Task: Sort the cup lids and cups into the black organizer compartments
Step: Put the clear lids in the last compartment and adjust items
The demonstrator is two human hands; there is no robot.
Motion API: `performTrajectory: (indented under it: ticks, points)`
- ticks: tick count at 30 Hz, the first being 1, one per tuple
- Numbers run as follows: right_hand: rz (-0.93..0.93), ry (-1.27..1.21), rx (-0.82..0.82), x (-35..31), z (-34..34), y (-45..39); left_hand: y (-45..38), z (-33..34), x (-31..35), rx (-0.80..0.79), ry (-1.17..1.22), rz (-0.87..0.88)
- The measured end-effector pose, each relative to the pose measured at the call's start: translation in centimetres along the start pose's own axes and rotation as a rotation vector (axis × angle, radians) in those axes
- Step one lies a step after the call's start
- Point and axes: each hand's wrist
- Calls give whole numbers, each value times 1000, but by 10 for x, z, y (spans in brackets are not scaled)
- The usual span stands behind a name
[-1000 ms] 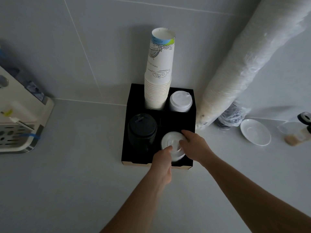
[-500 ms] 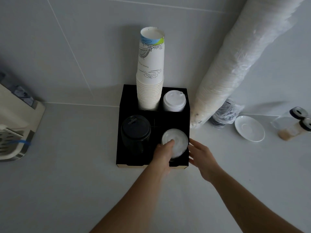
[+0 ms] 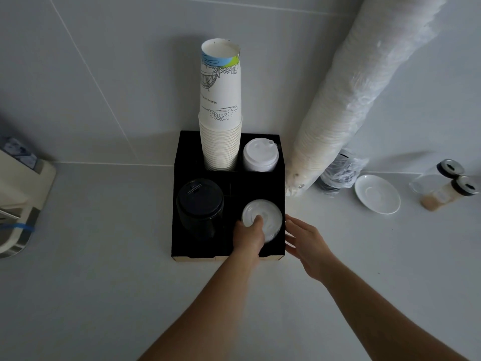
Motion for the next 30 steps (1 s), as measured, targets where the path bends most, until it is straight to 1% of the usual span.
performTrajectory:
  ticks: [6,12,17,19,20,22,24,25,27,30]
  points:
    - [28,-2,29,-5,-1,10,-2,-3,1,-1,-25,5]
    - [-14,-7,85,-21,-1,21,9,-10,7,-1,64,-34]
    - [-192,131,209,-42,5,32,50,-37,4,-80,108,24]
    - [-270,192,226,-53,13,34,67,-55,1,-56,194,46]
    - [-295,220,226,-58,18,35,72,-66,1,-24,233,66]
    - [-328,290,209,-67,31,35,77,-86,2,73,231,107]
    - [-340,360,148,-73,48,36,75,-107,7,183,224,155]
    - [-349,394,123,-76,56,35,73,-114,12,212,226,177]
    - [-365,447,76,-80,71,30,65,-127,21,228,215,207]
    - [-378,542,23,-85,89,18,51,-139,33,184,202,167]
Point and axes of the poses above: each hand's wrist, its own y-axis away from the middle knuckle, its own z-axis out of the palm, x = y × z, and after that the axes turned 13 degrees about z, right-handed
